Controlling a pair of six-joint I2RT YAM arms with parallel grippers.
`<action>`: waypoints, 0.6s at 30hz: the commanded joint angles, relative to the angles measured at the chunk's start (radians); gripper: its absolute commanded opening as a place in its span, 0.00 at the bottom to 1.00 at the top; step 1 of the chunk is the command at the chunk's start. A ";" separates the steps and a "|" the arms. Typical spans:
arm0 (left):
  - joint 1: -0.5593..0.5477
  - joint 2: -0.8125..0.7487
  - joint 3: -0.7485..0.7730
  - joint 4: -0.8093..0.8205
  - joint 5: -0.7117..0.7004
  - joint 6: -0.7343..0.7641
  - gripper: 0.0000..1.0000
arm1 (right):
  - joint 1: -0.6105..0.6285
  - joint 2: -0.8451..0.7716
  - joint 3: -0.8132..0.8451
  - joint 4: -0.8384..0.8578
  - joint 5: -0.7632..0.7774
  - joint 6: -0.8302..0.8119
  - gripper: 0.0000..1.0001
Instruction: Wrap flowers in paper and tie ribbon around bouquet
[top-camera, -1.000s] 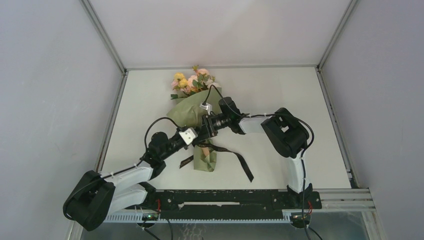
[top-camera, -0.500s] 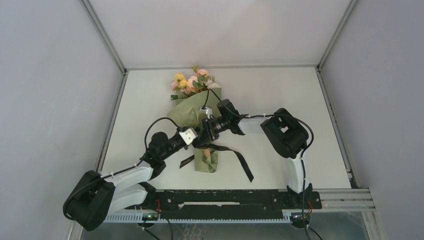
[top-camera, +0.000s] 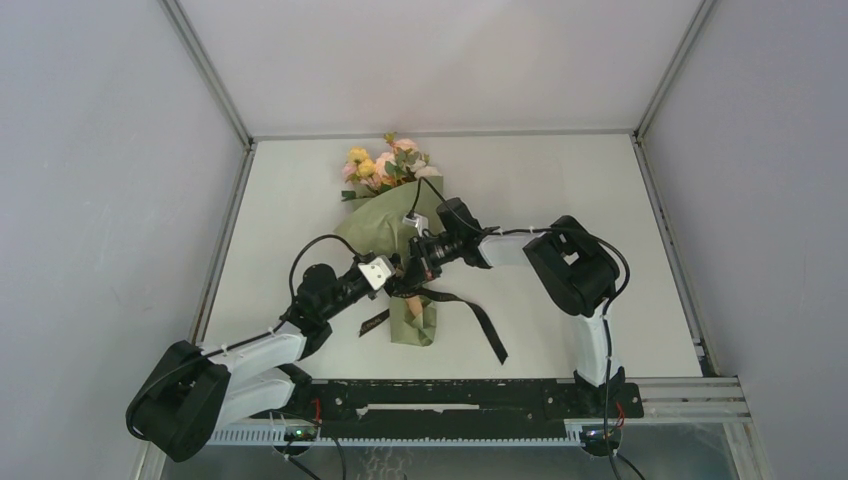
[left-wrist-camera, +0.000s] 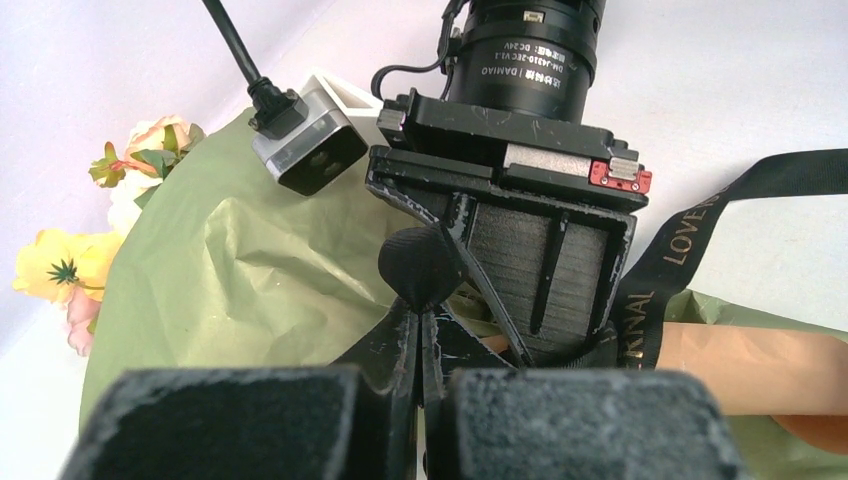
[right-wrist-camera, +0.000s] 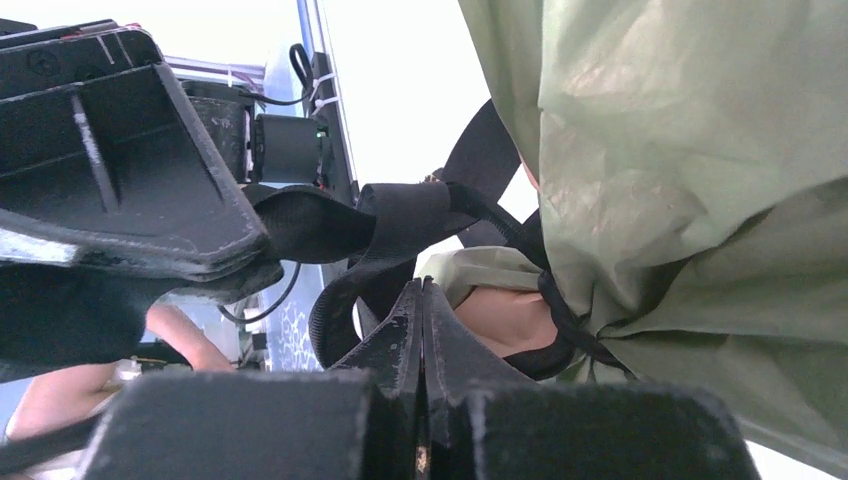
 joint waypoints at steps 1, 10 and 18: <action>-0.002 -0.008 -0.021 0.039 0.014 -0.002 0.00 | -0.008 -0.066 0.003 0.013 -0.027 -0.016 0.01; -0.003 -0.012 -0.014 0.054 0.010 -0.109 0.00 | 0.001 -0.001 0.004 0.286 -0.073 0.181 0.23; -0.003 0.002 -0.015 0.065 -0.016 -0.147 0.00 | 0.018 0.012 0.004 0.312 -0.104 0.184 0.33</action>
